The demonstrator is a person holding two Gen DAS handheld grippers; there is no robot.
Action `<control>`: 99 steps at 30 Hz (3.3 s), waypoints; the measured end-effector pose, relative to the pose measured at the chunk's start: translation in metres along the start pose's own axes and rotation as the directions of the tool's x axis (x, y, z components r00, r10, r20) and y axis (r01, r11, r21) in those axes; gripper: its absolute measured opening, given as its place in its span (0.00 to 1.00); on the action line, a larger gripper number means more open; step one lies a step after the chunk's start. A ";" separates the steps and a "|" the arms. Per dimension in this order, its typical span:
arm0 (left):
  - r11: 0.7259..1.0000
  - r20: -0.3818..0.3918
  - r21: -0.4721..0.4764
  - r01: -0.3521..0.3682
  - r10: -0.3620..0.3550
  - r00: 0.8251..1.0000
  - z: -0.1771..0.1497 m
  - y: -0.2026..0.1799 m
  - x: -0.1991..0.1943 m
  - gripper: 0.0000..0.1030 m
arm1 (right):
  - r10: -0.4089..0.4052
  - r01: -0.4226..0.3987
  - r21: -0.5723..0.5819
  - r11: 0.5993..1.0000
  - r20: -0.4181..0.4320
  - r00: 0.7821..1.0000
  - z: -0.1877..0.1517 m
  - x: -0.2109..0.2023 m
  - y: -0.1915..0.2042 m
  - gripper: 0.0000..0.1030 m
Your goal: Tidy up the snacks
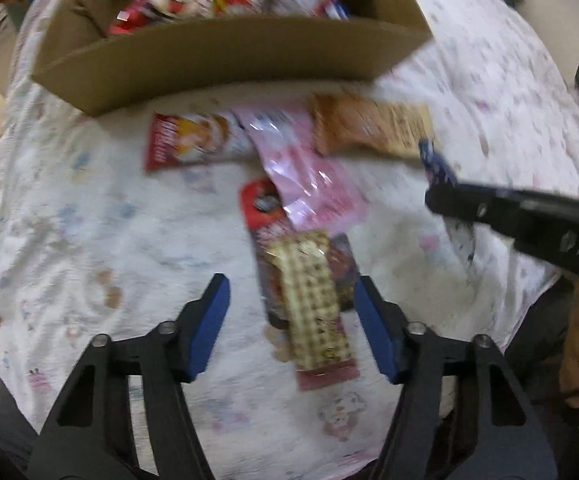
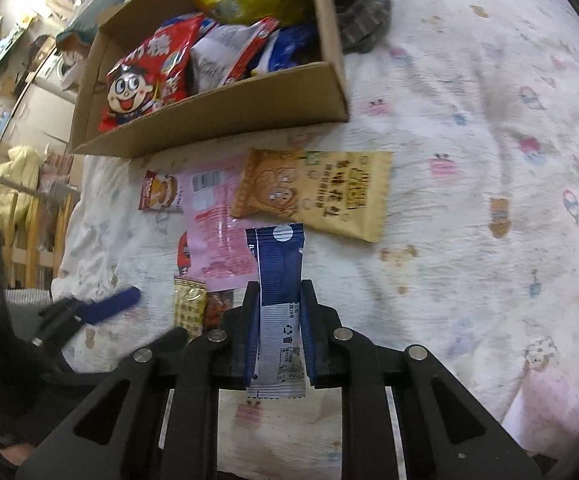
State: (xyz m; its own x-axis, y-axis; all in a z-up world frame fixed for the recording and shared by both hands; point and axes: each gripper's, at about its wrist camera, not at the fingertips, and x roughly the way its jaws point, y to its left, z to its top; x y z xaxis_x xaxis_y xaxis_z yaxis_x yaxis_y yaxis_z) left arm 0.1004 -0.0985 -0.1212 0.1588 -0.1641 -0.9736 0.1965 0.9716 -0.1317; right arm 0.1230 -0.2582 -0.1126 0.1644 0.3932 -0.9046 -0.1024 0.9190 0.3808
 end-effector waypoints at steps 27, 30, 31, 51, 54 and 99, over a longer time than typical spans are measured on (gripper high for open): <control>0.994 0.009 -0.041 -0.098 0.099 0.995 -0.004 0.042 -0.005 0.23 | 0.015 -0.014 -0.027 1.000 0.026 1.000 -0.002 -0.008 0.009 0.19; 0.992 0.023 -0.048 -0.114 0.115 0.993 -0.007 0.049 -0.010 0.23 | 0.021 -0.020 -0.048 0.999 0.024 1.000 0.000 -0.006 0.018 0.19; 0.991 0.029 -0.052 -0.120 0.121 0.992 -0.008 0.053 -0.012 0.23 | 0.022 -0.021 -0.054 0.998 0.022 1.000 0.001 -0.005 0.020 0.19; 0.980 0.190 -0.128 -0.152 0.175 0.966 -0.001 0.079 -0.065 0.23 | 0.128 -0.097 -0.149 0.984 0.209 0.970 0.007 -0.047 0.053 0.19; 0.981 0.233 -0.127 -0.146 0.172 0.957 0.011 0.074 -0.079 0.23 | 0.129 -0.092 -0.149 0.984 0.261 0.957 0.010 -0.061 0.051 0.19; 0.976 0.377 -0.163 -0.145 0.197 0.905 0.164 0.122 -0.076 0.24 | 0.013 -0.019 0.013 1.000 0.352 0.936 0.138 -0.033 0.009 0.19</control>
State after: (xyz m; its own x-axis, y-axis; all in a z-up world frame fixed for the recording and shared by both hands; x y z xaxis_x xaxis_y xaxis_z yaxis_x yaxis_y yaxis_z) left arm 0.2705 0.0045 -0.0323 0.5476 -0.0213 -0.8365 0.0113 0.9998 -0.0181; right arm 0.2516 -0.2584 -0.0530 0.4980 0.3905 -0.7743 -0.0924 0.9117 0.4003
